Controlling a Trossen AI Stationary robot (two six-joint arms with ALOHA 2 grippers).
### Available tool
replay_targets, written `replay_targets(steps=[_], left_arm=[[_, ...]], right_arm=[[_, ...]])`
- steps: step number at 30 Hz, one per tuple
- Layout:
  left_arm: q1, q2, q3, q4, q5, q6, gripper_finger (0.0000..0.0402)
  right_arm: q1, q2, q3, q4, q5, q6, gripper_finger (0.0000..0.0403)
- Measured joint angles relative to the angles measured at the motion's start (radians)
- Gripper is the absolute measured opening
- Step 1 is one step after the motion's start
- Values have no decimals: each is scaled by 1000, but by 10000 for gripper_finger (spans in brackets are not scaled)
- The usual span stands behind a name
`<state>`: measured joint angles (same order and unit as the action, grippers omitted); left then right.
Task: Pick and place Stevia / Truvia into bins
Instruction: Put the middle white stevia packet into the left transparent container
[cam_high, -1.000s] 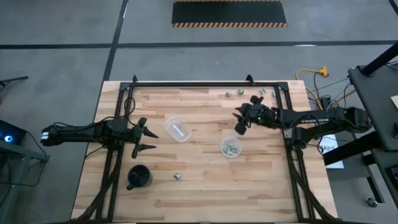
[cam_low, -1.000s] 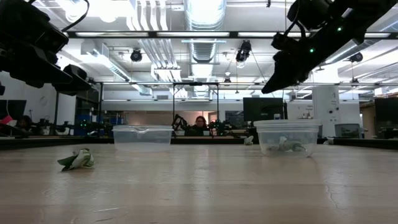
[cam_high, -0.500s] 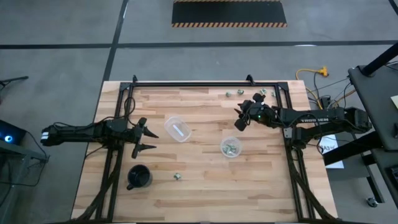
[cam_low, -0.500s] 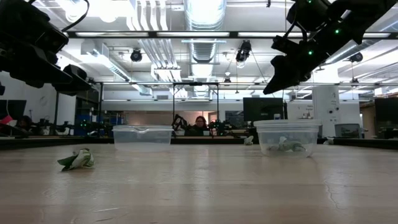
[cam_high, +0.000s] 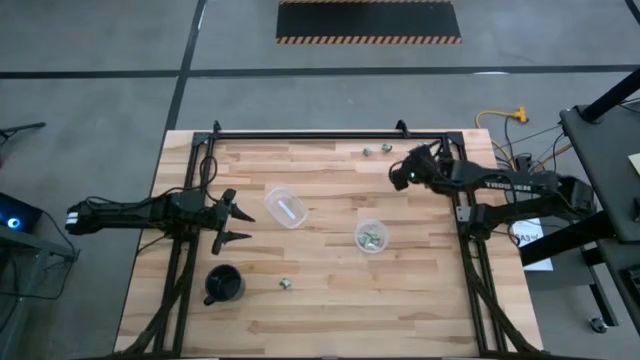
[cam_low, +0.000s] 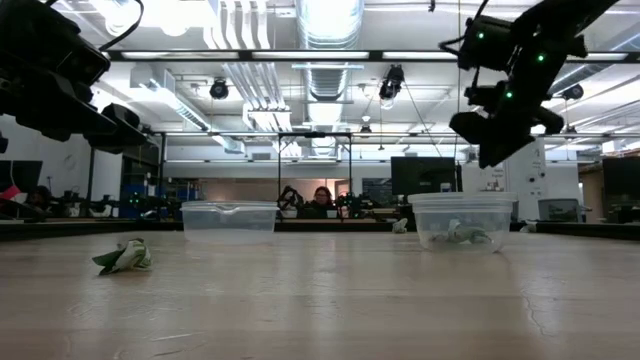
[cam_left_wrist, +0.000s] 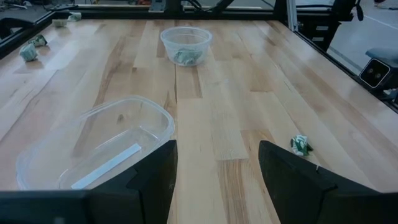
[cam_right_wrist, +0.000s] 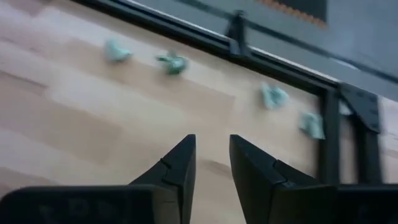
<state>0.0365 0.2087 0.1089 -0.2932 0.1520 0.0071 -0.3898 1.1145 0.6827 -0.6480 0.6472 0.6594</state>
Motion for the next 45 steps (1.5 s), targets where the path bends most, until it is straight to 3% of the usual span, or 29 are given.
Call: replay_targets(steps=[3,9,18,23,40,45], left_arm=[[0,-1,0,0,0,0,209],[0,-1,0,0,0,0,209],[0,-1,0,0,0,0,209],[0,-1,0,-2,0,0,209],[0,-1,0,0,0,0,209],[0,-1,0,0,0,0,209]], right_arm=[[-75,0,38,-53,-39,-36,87],[-239,0,88,-52,-248,-158,93],[-470,0,100,-98,-335,-259,93],[-478,13,126,-118,-380,-271,95],[-474,138,214,-122,-372,-260,97],[-475,137,242,-124,-438,-261,89]])
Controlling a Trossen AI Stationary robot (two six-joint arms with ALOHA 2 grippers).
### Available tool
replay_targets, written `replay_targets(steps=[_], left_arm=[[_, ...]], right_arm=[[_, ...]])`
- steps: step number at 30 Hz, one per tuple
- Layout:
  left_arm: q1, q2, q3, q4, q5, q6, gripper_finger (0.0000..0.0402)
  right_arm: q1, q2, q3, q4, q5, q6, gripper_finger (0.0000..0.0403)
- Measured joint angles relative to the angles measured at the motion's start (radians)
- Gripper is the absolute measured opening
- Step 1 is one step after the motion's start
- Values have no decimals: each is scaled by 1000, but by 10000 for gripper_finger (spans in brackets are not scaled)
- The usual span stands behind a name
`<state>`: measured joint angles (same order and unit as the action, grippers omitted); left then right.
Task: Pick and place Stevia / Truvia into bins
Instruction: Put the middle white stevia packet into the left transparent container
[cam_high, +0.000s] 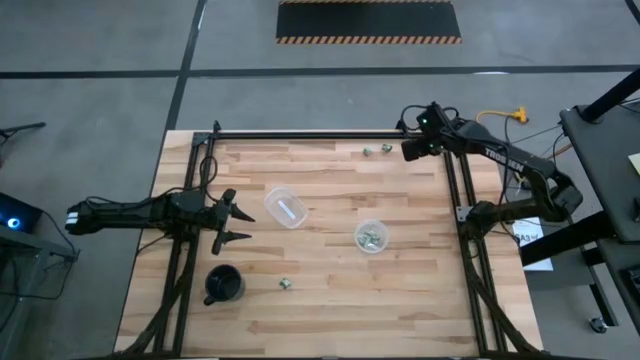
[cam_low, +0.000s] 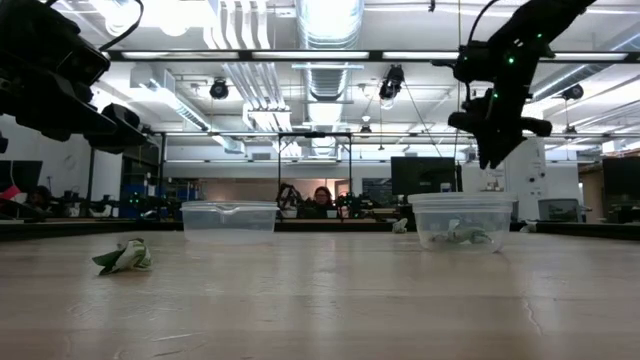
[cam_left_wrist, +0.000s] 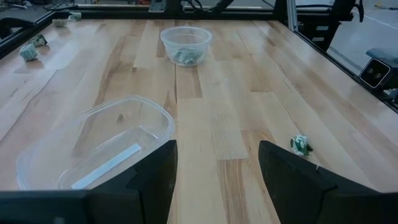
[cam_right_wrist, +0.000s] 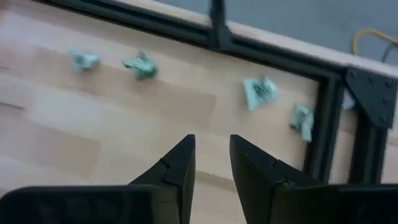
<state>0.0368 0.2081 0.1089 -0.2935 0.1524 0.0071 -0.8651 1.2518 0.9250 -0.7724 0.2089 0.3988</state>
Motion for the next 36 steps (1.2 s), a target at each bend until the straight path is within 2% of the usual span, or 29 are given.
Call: replay_targets(steps=[8,15,20,22,27,31,36], left_arm=[[0,0,0,0,0,0,209],[0,0,0,0,0,0,209],[0,0,0,0,0,0,209],[0,-1,0,1,0,0,209],[0,1,0,0,0,0,209],[0,-1,0,0,0,0,209],[0,0,0,0,0,0,209]], right_arm=[[-10,52,159,-9,0,-28,82],[-53,256,397,-278,5,-6,82],[-59,413,517,-496,131,17,82],[-59,458,528,-540,177,33,82],[-61,529,512,-557,208,40,82],[-67,563,497,-557,264,45,82],[-102,584,461,-552,282,41,82]])
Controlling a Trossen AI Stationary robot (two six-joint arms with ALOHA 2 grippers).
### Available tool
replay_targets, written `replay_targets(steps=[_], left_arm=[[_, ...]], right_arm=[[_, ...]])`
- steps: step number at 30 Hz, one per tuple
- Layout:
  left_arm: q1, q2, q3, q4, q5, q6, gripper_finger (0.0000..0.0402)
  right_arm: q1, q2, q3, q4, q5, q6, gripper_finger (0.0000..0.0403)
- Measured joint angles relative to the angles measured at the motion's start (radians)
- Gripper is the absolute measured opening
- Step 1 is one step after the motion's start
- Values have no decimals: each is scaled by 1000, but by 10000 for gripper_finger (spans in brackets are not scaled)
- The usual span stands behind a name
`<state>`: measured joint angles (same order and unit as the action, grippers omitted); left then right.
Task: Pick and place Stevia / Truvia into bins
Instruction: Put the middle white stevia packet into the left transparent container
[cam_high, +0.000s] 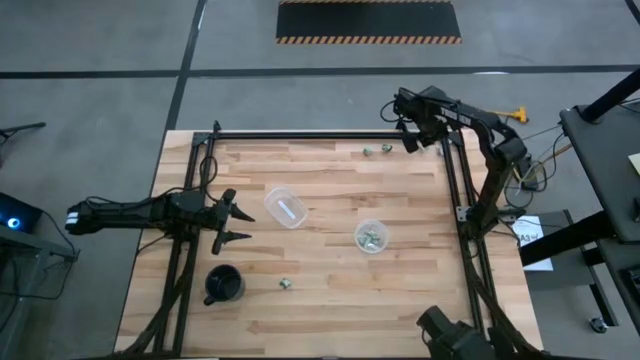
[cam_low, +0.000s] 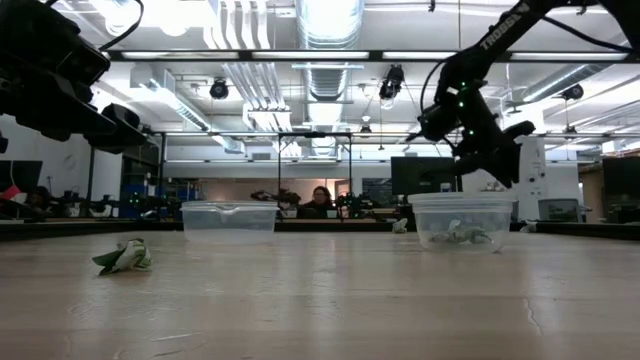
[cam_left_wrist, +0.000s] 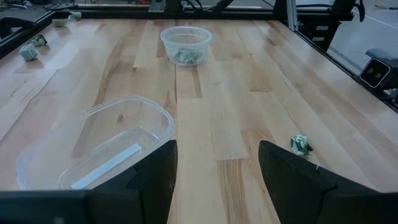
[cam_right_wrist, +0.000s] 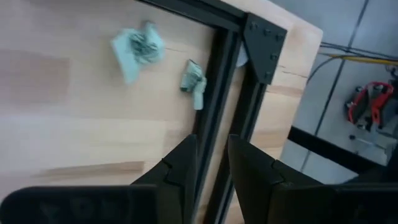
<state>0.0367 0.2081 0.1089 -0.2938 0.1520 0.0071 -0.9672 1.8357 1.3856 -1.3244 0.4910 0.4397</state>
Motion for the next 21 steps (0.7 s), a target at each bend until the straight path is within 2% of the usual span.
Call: replay_targets(steps=[14,21], left_arm=[[0,-1,0,1,0,0,209],[0,1,0,1,0,0,209]], right_arm=[[-31,29,-45,83,3,-56,82],[-33,31,-56,107,-2,-53,113]])
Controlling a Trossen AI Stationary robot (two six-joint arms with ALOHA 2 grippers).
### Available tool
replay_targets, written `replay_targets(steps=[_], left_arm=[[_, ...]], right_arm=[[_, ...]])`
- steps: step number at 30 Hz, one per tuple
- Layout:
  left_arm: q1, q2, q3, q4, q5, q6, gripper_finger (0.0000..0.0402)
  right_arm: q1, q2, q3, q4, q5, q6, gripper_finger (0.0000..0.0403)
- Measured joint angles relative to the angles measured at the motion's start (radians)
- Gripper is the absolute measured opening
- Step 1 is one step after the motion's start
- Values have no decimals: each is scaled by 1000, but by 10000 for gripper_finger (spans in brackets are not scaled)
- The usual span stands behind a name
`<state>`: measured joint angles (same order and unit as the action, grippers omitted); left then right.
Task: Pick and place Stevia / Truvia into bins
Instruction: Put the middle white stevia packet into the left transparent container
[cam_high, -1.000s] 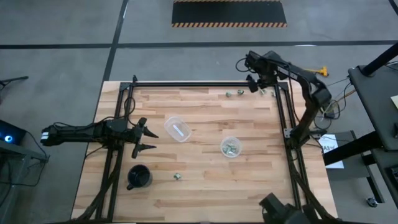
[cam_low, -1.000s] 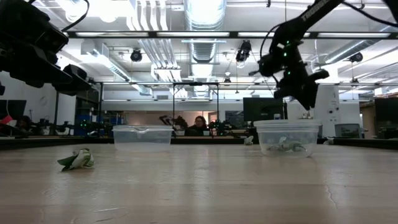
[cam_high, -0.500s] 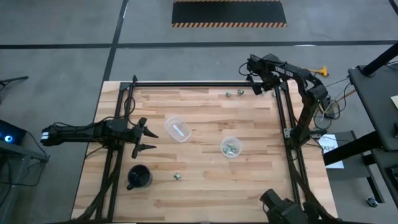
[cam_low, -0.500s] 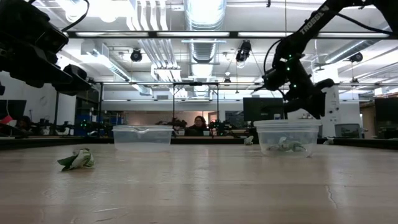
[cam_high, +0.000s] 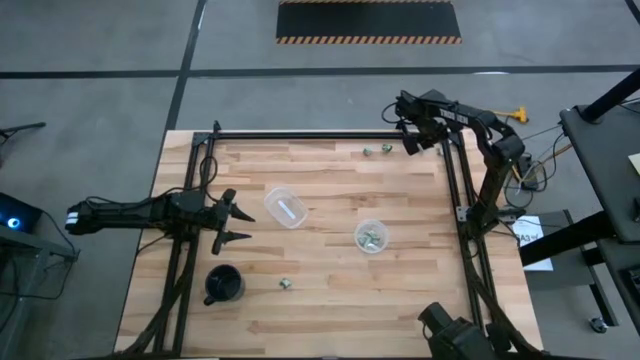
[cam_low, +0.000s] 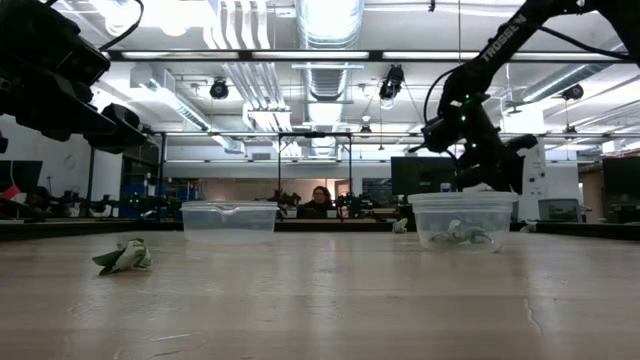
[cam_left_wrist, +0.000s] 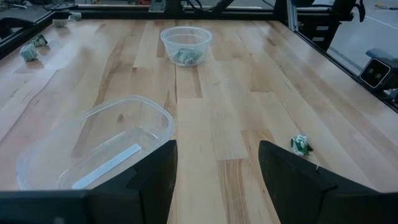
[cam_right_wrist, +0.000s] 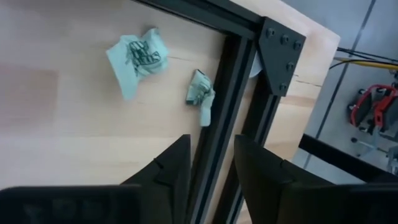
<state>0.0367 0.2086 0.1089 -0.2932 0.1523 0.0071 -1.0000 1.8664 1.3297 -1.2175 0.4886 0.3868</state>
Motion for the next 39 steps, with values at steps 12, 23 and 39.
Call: replay_targets(steps=[12,23,39], left_arm=[[0,-1,0,0,0,0,209],[0,0,0,0,0,0,209],[0,-2,0,-2,0,0,209]], right_arm=[[-6,0,-35,54,1,10,155],[-25,58,-24,31,-55,10,152],[-65,201,41,-39,-43,46,134]])
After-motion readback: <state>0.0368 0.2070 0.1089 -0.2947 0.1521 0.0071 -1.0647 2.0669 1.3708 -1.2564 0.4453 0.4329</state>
